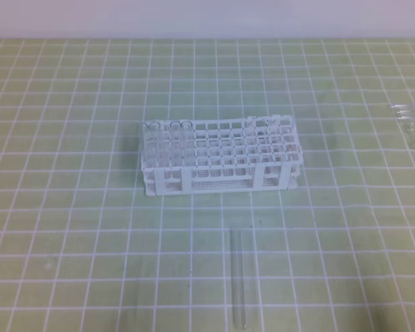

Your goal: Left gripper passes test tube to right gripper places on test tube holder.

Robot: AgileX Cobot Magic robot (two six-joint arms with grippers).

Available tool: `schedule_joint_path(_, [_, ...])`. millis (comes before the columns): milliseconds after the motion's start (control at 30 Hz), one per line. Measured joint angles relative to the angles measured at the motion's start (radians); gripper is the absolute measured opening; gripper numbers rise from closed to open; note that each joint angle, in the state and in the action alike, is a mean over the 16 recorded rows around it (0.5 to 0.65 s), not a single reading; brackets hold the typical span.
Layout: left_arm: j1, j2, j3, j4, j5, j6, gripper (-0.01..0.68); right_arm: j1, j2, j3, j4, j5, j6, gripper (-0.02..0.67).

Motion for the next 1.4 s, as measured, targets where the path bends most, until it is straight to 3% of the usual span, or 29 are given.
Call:
schedule_joint_path(700, [0.001,0.013,-0.001,-0.173,-0.275,-0.028,-0.002,0.000,0.000,0.000,0.000,0.000,0.000,-0.015])
schedule_joint_path(1200, [0.001,0.017,-0.004,-0.200,-0.277,-0.049,-0.002,0.000,0.000,0.000,0.001,-0.005,0.000,-0.015])
schedule_joint_path(1400, [0.001,0.017,-0.004,-0.226,-0.273,-0.069,-0.002,0.000,0.000,0.000,0.036,-0.084,0.000,-0.015])
